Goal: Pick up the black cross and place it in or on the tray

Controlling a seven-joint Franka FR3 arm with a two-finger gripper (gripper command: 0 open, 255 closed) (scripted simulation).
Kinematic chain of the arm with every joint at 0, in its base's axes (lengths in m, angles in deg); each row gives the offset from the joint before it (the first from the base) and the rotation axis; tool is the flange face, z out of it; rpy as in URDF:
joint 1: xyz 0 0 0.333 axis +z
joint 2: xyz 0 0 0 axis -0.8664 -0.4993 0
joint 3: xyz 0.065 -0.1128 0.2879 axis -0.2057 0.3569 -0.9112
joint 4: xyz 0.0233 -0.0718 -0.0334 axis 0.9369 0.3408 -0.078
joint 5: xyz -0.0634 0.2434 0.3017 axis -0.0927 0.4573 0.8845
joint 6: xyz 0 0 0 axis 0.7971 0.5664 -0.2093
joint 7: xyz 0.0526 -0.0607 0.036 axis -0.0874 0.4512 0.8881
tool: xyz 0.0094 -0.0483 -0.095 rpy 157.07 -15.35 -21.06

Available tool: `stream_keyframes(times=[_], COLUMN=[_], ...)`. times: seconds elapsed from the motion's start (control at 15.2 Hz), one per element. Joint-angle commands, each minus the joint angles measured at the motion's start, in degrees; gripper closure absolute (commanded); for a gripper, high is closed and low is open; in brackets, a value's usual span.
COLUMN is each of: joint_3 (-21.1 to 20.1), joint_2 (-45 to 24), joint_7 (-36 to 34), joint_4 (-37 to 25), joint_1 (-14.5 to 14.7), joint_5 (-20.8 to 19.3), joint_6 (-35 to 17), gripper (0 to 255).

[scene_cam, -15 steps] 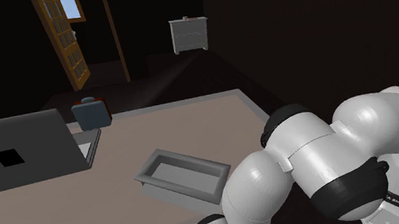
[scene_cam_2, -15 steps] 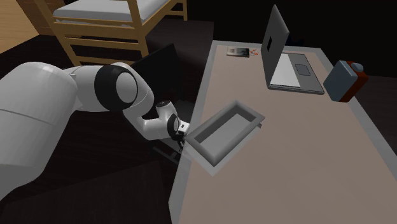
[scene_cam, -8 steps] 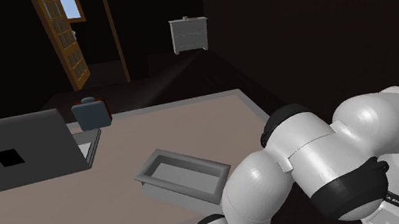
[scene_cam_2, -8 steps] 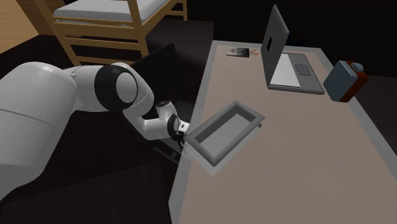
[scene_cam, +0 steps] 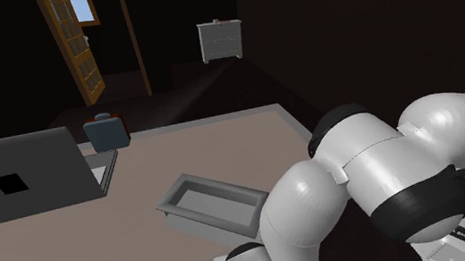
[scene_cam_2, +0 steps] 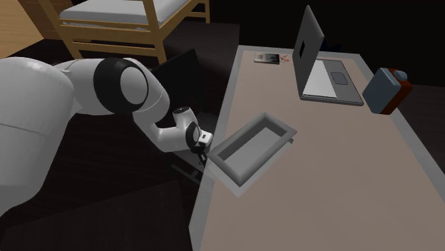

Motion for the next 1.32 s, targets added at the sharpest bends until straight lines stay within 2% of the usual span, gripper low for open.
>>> stream_keyframes(times=[0.0,1.25], joint_3=[0.2,1.3], joint_2=[1.9,17.5], joint_7=[0.1,1.9], joint_4=[1.5,12.2], joint_1=[0.1,1.3], joint_5=[-0.1,-1.0], joint_6=[0.4,5.0], gripper=[255,255])
